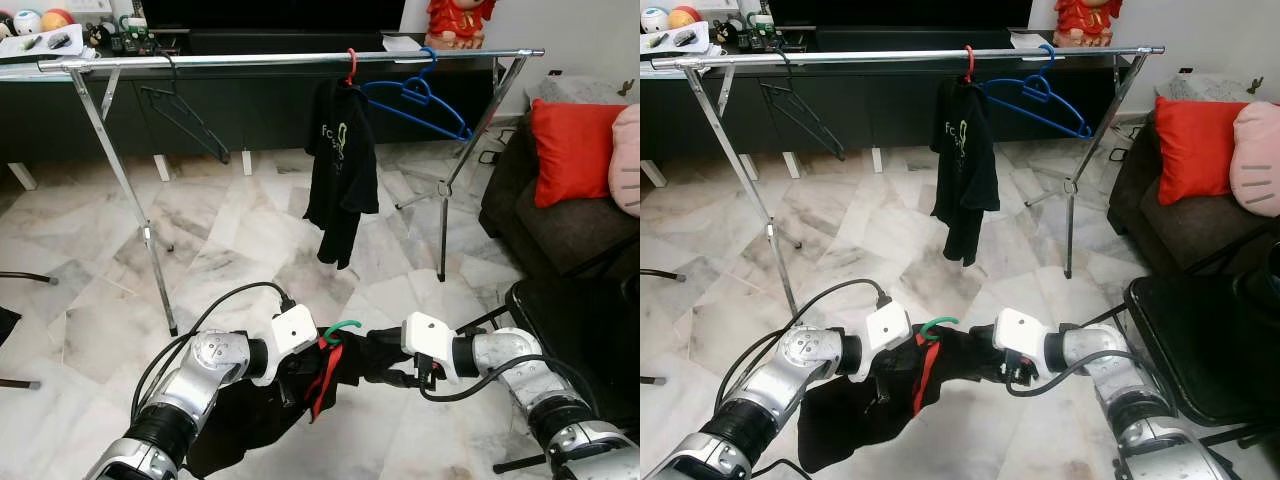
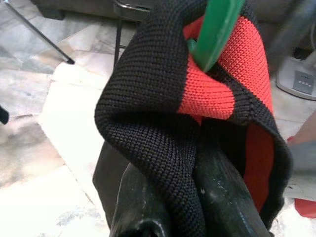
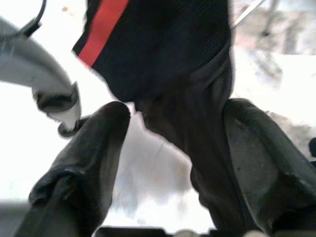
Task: Hang hanger
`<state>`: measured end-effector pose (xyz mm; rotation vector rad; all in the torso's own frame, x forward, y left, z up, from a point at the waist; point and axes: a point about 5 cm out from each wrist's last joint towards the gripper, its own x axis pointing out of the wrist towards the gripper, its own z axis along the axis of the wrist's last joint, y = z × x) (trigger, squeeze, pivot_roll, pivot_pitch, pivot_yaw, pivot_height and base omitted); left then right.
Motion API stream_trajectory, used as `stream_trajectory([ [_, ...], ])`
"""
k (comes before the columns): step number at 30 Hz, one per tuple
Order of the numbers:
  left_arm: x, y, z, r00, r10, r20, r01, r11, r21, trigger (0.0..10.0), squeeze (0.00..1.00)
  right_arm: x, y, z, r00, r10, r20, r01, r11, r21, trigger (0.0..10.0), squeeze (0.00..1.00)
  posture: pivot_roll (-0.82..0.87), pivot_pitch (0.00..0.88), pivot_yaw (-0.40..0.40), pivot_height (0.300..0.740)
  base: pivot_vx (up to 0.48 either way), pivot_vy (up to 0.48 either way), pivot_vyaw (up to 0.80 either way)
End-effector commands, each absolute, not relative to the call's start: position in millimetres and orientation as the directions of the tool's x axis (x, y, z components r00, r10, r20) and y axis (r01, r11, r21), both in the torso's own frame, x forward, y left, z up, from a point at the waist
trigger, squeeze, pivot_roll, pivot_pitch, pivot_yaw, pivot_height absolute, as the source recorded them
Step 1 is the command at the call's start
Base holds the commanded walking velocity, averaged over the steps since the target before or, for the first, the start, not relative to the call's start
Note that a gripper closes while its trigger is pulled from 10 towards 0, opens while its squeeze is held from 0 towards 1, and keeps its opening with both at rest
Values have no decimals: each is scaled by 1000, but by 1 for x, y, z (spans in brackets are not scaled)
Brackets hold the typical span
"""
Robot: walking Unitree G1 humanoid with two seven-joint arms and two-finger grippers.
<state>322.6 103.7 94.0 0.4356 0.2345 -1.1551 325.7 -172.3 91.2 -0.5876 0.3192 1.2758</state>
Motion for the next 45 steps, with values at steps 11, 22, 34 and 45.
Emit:
stream_trajectory([
  [11,333,123,87,690,-668,-278,724,641,256,1490,0,335,-207,88,688,601,-407,-725,595,-347,10000,0,13,164,-77,740,0,0,0],
  [22,342,155,82,909,-376,-180,409,887,214,10000,0,294,-217,14,915,159,-372,-165,986,16,10000,0,-21,138,-34,740,0,0,0],
  [34,333,155,74,923,-358,-141,373,922,104,10000,0,206,-210,-66,701,-196,-686,459,860,223,10000,0,-10,90,-18,740,0,0,0],
  [45,340,141,79,912,-388,-131,402,909,110,10000,0,179,-216,-80,613,-249,-750,509,850,134,10000,0,-18,92,-10,740,225,0,0],
])
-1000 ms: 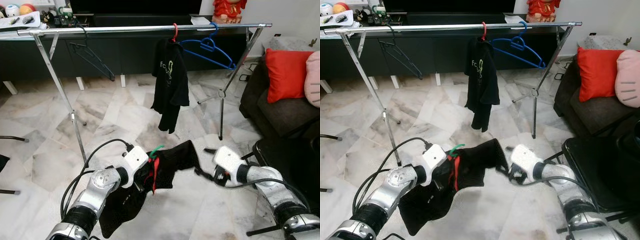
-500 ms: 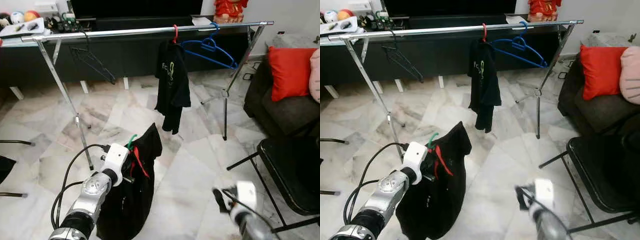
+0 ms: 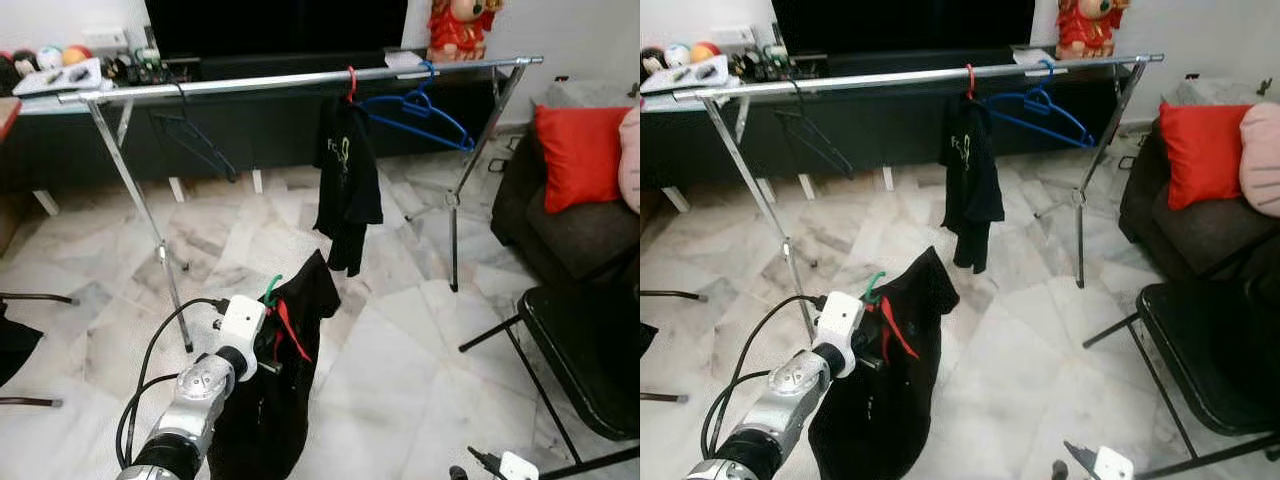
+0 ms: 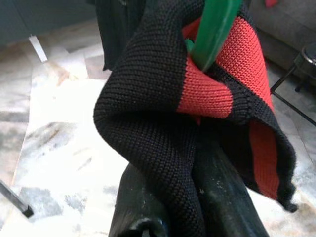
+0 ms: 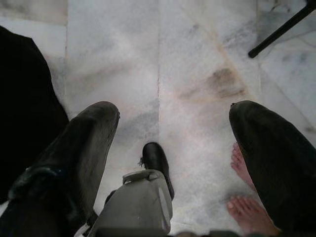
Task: Hang hanger
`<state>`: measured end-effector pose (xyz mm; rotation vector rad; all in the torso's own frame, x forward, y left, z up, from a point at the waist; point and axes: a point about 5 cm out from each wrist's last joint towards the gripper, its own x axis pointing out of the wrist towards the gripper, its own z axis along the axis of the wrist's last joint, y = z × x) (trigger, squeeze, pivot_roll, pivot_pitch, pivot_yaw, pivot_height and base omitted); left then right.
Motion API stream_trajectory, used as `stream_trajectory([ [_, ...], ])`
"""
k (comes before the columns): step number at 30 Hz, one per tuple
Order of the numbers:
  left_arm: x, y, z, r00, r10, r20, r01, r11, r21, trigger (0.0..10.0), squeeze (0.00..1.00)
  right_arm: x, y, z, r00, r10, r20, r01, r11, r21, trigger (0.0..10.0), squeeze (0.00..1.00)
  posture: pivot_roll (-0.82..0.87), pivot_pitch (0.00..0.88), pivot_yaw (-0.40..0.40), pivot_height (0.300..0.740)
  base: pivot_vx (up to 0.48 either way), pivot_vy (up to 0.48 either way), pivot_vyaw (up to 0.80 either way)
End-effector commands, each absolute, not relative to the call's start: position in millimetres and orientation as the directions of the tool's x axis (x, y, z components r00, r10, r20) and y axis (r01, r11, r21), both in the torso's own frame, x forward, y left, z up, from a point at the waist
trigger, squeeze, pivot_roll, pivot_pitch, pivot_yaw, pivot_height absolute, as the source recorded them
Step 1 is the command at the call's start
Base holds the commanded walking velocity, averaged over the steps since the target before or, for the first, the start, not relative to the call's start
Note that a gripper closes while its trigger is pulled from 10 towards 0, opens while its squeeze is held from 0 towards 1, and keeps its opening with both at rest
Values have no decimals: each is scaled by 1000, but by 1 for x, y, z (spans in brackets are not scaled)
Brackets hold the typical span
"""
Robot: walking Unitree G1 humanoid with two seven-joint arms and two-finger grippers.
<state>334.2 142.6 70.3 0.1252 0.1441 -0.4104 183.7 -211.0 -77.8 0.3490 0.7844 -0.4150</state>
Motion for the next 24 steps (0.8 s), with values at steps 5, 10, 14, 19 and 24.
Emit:
stream_trajectory([
  [5,342,142,82,916,-382,-123,396,911,114,10000,0,180,-218,-78,620,-257,-742,522,840,146,10000,0,-15,114,-16,740,348,0,0],
  [10,343,142,84,917,-380,-119,393,912,116,10000,0,182,-217,-78,620,-246,-746,512,846,147,10000,0,-12,128,-18,740,371,0,0],
  [14,344,142,84,917,-381,-116,393,912,118,10000,0,182,-216,-78,618,-247,-746,522,839,155,10000,0,-8,136,-20,740,386,0,0],
  [19,344,142,85,916,-384,-117,397,909,124,10000,0,182,-216,-78,614,-249,-749,531,832,160,10000,0,-10,143,-18,740,390,0,0],
  [24,344,141,85,915,-385,-119,399,908,127,10000,0,183,-217,-78,616,-253,-746,538,827,164,10000,0,-7,148,-20,740,393,0,0],
])
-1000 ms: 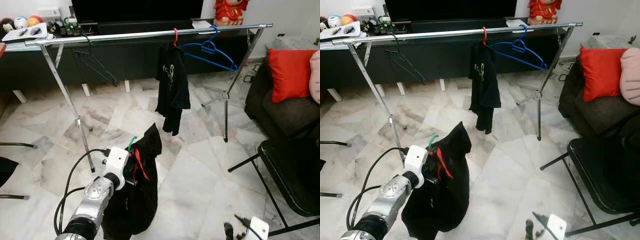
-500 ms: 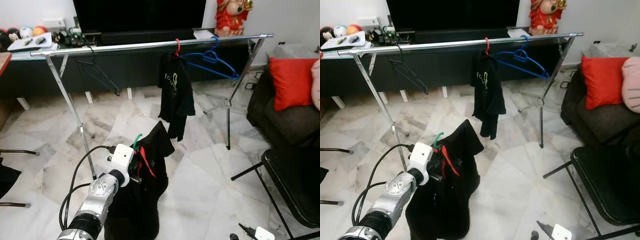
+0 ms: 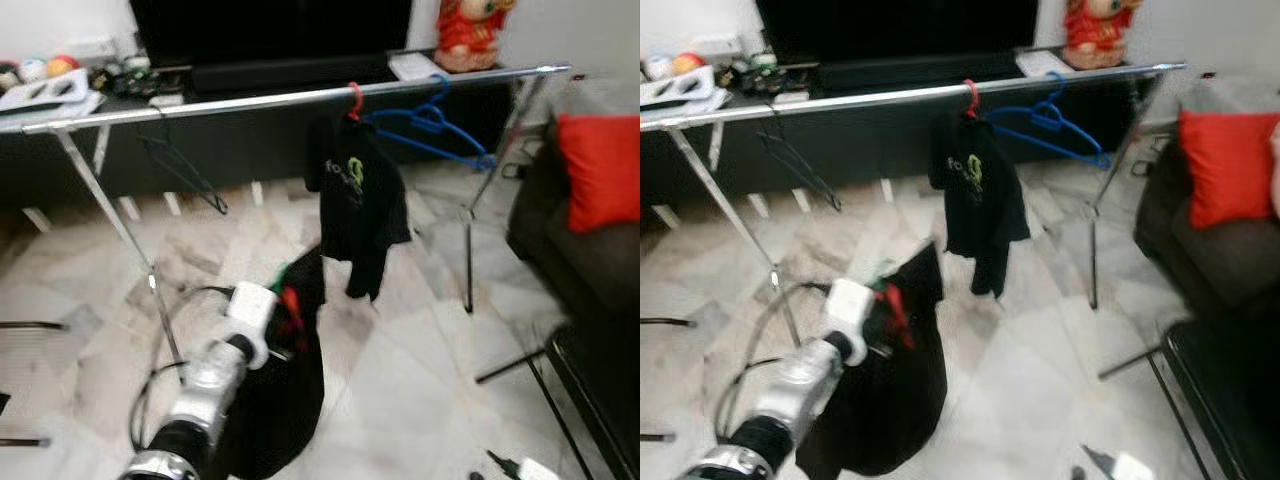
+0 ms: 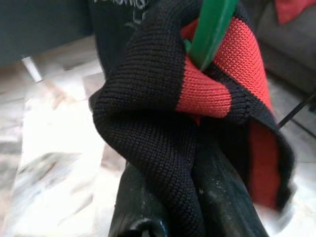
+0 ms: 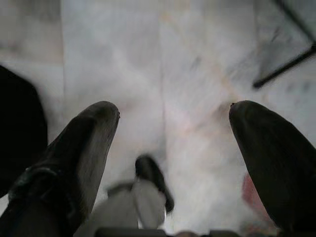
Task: Hang hanger
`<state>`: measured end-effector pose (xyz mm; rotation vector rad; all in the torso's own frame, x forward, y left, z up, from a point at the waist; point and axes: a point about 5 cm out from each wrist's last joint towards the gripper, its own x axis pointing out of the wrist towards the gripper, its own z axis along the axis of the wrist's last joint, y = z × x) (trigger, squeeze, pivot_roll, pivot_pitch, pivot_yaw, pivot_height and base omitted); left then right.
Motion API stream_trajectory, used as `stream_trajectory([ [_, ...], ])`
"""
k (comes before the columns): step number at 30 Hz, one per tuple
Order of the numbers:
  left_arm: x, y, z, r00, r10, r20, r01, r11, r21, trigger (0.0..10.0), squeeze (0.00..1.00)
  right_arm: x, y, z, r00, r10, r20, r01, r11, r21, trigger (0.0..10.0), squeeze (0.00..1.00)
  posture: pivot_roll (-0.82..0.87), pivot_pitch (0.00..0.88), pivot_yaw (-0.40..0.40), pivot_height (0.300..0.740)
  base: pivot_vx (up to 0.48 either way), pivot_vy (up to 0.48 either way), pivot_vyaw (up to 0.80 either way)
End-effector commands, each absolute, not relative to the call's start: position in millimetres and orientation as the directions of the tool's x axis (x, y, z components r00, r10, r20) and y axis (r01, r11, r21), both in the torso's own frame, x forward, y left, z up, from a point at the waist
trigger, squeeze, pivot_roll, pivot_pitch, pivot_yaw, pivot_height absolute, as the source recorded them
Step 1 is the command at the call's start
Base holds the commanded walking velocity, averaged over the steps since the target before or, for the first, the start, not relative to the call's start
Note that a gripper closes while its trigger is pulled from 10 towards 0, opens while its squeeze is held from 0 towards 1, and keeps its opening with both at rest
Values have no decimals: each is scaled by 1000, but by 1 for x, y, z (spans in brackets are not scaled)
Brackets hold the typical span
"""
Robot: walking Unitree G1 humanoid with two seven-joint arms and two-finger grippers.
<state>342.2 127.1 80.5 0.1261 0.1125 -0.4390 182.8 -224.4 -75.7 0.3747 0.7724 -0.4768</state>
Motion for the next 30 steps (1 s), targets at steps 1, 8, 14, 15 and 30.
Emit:
stream_trajectory([
  [1,344,141,85,915,-386,-119,399,908,127,10000,0,183,-217,-78,617,-253,-746,540,825,167,10000,0,-7,149,-20,740,394,0,0],
  [8,344,137,84,908,-401,-121,415,900,136,10000,0,183,-217,-77,615,-253,-747,541,825,166,10000,0,-5,150,-22,740,395,0,0],
  [14,344,135,84,905,-407,-121,422,896,141,10000,0,183,-218,-78,608,-256,-752,546,822,162,10000,0,-6,150,-24,740,398,0,0],
  [15,344,135,84,905,-408,-121,423,895,142,10000,0,183,-218,-78,608,-255,-752,546,822,162,10000,0,-5,150,-23,740,401,0,0],
  [30,343,129,84,893,-432,-124,447,882,147,10000,0,182,-217,-78,600,-256,-758,548,822,156,10000,0,-1,147,-23,740,407,0,0],
])
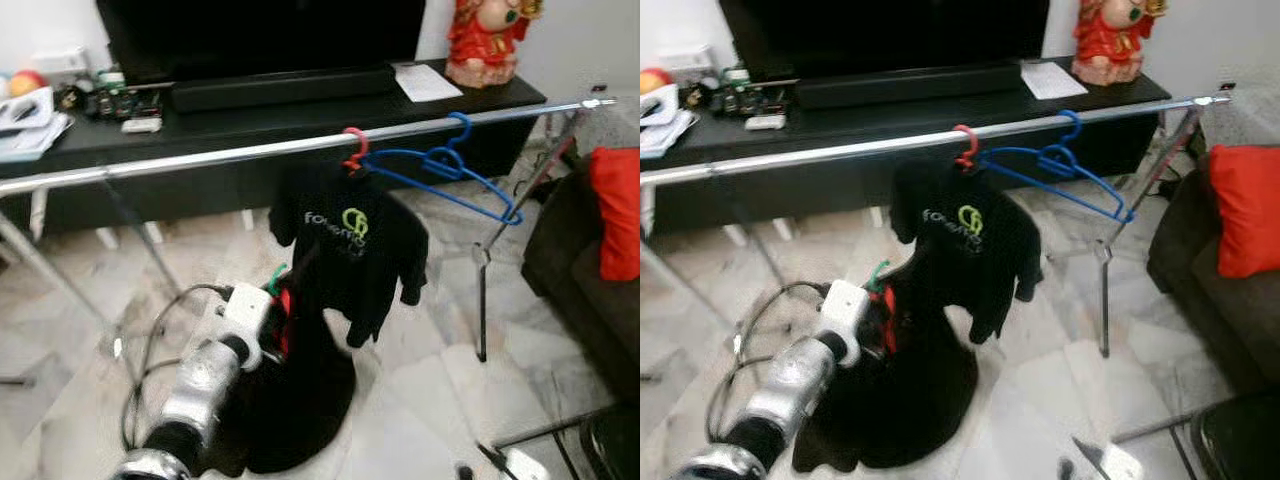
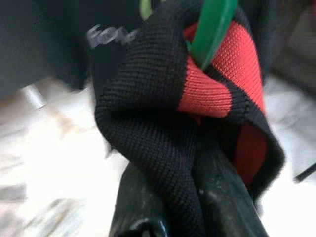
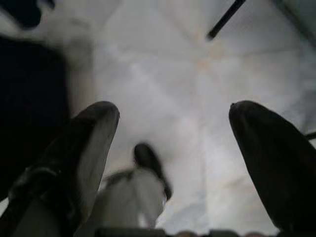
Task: Hang hanger
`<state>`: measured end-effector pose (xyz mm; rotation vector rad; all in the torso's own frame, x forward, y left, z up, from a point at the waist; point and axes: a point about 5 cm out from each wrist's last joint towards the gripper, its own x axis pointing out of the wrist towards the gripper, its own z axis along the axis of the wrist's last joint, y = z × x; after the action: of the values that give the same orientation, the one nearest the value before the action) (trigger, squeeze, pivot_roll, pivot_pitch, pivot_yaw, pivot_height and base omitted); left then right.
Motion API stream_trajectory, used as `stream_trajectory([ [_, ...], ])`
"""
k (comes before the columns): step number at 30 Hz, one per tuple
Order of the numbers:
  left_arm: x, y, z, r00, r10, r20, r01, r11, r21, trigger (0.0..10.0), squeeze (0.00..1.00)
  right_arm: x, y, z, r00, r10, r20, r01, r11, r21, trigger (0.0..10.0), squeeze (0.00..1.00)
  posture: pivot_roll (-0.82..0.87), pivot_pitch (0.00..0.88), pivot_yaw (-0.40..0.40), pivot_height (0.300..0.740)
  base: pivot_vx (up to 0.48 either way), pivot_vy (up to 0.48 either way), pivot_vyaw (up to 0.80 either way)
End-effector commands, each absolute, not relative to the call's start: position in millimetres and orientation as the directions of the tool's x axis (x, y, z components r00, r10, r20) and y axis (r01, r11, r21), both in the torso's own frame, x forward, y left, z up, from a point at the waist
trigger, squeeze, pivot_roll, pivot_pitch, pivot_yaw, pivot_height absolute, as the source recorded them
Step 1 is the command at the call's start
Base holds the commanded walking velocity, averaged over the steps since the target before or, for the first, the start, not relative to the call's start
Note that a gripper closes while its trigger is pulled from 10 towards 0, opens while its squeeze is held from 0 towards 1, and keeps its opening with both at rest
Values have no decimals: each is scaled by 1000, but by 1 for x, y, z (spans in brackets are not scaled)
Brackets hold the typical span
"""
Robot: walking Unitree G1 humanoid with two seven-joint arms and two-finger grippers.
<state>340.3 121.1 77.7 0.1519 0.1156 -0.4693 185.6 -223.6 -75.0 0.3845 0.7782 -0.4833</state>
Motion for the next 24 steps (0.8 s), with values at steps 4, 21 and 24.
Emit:
stream_trajectory([
  [4,343,128,83,892,-435,-125,450,881,147,10000,0,181,-217,-79,599,-255,-759,546,823,155,10000,0,-1,145,-23,740,414,0,0],
  [21,342,129,77,909,-386,-158,407,903,135,10000,0,177,-215,-81,593,-241,-769,533,833,150,10000,0,-1,116,-18,740,252,0,0],
  [24,343,132,76,924,-346,-165,371,916,153,10000,0,177,-214,-81,595,-235,-768,518,843,144,10000,0,3,106,-18,740,0,0,0],
])
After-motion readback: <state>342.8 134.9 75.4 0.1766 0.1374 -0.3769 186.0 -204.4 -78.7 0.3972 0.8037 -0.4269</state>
